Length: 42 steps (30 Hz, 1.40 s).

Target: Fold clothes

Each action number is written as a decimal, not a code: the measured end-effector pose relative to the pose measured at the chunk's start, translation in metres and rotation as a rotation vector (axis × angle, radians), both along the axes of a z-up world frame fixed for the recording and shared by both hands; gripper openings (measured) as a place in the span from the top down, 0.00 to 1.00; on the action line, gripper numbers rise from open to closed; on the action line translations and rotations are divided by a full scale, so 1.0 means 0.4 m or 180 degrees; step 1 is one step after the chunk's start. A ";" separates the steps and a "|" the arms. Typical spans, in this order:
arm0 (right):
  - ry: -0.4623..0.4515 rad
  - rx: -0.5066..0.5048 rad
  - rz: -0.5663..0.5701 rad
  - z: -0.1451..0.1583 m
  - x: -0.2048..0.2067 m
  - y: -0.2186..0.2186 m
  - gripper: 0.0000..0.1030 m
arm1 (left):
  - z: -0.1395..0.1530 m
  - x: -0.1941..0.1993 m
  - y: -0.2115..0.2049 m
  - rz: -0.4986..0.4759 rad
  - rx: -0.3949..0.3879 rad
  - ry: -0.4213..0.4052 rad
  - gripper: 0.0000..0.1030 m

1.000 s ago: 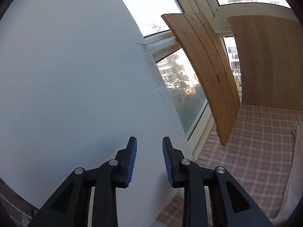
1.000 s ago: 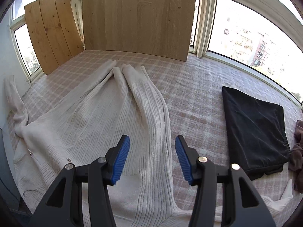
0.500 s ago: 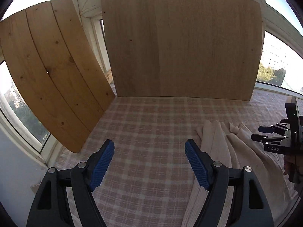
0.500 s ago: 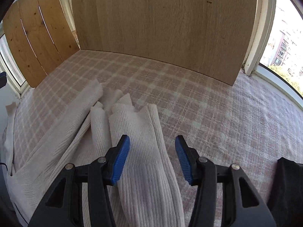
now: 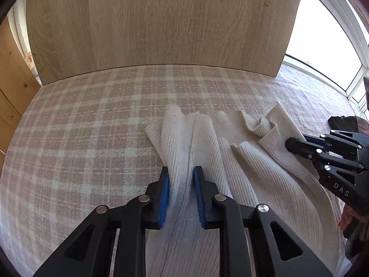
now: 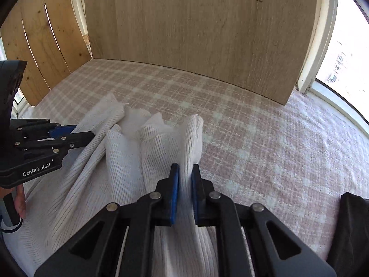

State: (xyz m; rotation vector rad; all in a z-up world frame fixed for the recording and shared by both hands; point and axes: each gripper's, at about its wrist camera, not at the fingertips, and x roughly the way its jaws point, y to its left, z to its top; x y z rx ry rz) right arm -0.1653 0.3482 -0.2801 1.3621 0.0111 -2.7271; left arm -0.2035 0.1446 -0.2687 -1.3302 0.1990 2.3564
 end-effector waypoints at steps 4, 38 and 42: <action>0.0256 0.0107 -0.0265 0.075 0.036 0.076 0.94 | 0.013 -0.016 0.000 0.0067 0.0075 0.0106 0.91; 0.0145 0.0154 -0.1488 0.073 -0.073 0.436 0.96 | 0.030 -0.383 0.127 0.0345 -0.0193 0.0341 0.96; -0.0288 0.0133 -0.1475 0.005 -0.105 0.456 0.96 | 0.024 -0.400 0.133 0.0398 -0.0182 0.0250 0.95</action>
